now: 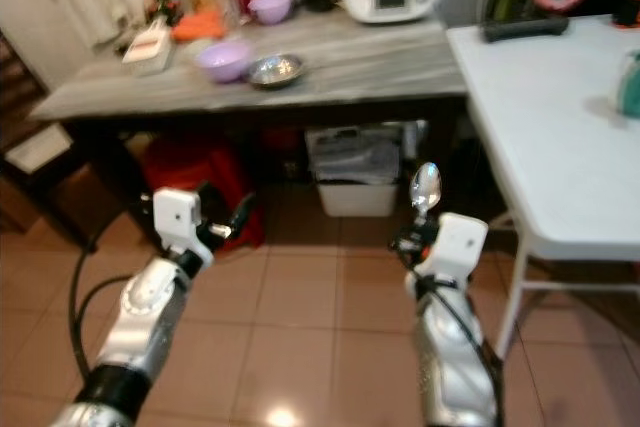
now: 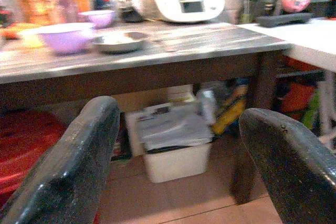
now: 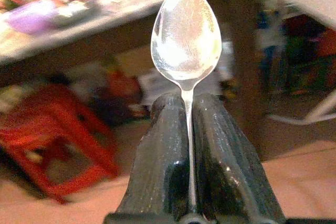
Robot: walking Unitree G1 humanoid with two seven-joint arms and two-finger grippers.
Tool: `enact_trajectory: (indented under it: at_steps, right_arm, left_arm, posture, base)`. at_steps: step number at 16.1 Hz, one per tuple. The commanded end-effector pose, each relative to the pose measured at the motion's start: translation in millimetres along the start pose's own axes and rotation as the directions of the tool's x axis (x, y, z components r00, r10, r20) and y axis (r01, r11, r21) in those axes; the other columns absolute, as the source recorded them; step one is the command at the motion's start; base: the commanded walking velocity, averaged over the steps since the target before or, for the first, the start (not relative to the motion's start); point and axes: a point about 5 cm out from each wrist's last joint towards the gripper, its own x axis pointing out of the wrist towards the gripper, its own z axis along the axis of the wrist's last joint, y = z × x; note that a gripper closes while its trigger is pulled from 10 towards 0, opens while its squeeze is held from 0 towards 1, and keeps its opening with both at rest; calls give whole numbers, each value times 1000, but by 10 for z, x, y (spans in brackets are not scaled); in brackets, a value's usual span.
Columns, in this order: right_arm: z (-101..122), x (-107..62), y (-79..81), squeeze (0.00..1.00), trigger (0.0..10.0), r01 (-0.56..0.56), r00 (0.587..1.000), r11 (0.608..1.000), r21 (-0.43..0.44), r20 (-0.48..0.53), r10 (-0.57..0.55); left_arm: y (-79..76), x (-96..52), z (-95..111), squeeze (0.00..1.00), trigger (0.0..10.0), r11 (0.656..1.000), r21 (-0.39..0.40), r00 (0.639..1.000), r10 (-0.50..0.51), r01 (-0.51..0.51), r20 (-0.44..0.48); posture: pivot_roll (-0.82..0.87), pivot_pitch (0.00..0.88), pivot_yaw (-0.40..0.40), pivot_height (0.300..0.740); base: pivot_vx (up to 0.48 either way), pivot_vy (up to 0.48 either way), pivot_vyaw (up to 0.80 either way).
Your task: Setting the table
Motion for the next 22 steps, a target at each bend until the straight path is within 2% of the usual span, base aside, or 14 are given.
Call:
enact_trajectory:
  at_steps: [1, 5, 7, 9, 12, 16, 18, 22]
  right_arm:
    - [75, 18, 44, 0, 10000, -27, 999, 1000, -6, 31, 27]
    - [88, -8, 7, 0, 10000, -38, 998, 999, -17, 47, 38]
    - [101, -56, -16, 0, 10000, -53, 996, 998, -45, 64, 56]
    - [95, -92, -57, 0, 10000, -47, 997, 997, -54, 65, 51]
    - [71, -125, -51, 0, 10000, -50, 996, 997, -63, 66, 54]
    - [52, -163, 68, 0, 10000, -90, 993, 994, -69, 73, 95]
    - [41, -175, 45, 0, 10000, -78, 994, 994, -71, 71, 83]
    - [59, -173, 19, 0, 10000, -65, 995, 995, -70, 77, 71]
  left_arm:
    - [24, -10, 22, 0, 10000, 1000, -2, 1000, -6, 6, 7]
    - [104, -92, 7, 0, 10000, 999, 33, 999, 41, -41, 12]
    - [163, -190, -23, 0, 10000, 997, 32, 998, 67, -67, 3]
    - [152, -276, -77, 0, 10000, 997, 28, 998, 68, -68, -13]
    - [119, -304, -96, 0, 10000, 997, 16, 997, 70, -70, -18]
    - [68, -305, -95, 0, 10000, 999, 10, 998, 52, -52, -21]
    - [71, -304, -88, 0, 10000, 999, 7, 998, 53, -52, -22]
    - [38, -290, -88, 0, 10000, 999, -1, 999, 36, -36, -26]
  posture:
    - [-109, 0, 143, 740]
    - [-108, 0, 142, 740]
    - [-107, 0, 140, 740]
    - [-107, 0, 139, 740]
    - [-109, 0, 140, 740]
    - [-111, 0, 143, 740]
    - [-111, 0, 144, 740]
    - [-115, 0, 146, 740]
  base:
    - [0, 0, 0]
    - [203, 0, 0]
    - [276, 0, 0]
    - [296, 0, 0]
    - [301, 0, 0]
    - [299, 0, 255]
    - [300, 0, 550]
    - [300, 0, 0]
